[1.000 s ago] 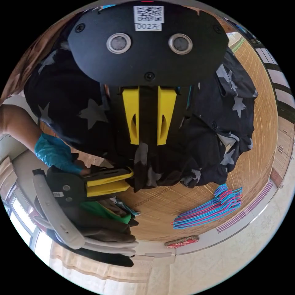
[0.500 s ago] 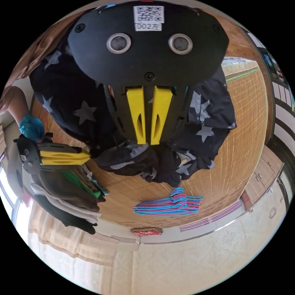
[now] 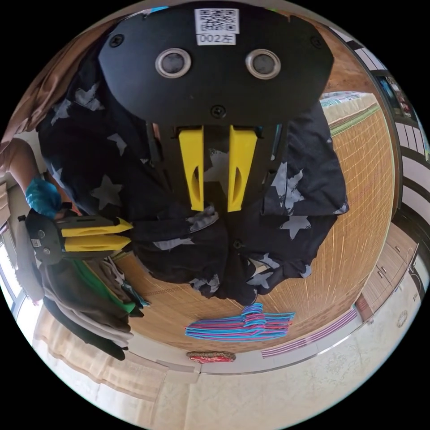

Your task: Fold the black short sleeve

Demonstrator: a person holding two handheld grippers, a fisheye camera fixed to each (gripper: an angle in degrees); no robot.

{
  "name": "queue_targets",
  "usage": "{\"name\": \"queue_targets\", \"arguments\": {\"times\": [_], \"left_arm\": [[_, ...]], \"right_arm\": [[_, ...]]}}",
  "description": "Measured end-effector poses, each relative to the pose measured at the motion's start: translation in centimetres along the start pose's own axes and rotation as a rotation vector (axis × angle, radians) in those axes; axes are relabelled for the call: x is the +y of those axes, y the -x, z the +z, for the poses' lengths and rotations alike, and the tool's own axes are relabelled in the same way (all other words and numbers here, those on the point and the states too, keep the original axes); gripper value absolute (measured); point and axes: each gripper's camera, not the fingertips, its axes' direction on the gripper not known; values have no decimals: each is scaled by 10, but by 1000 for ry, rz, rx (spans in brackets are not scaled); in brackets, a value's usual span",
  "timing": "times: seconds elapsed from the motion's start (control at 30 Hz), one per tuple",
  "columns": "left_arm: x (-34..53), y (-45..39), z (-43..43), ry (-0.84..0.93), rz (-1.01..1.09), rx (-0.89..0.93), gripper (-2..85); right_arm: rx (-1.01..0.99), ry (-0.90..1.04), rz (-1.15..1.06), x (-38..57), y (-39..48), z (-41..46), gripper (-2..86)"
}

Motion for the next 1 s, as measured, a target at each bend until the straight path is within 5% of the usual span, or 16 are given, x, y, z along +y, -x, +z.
{"name": "queue_targets", "arguments": {"times": [0.3,0.43,0.67,1.0], "left_arm": [[-5,-1,-9,-24,55,-48,-9],[-7,5,-25,-42,85,-94,-3],[-6,22,-20,41,67,-111,1],[-10,45,-23,52,-30,-131,-16]], "right_arm": [[-13,-110,-7,14,-6,-33,5],[-180,-172,-42,23,-7,-51,4],[-305,-45,-132,25,9,-22,24],[-71,-57,-44,33,4,-9,90]]}}
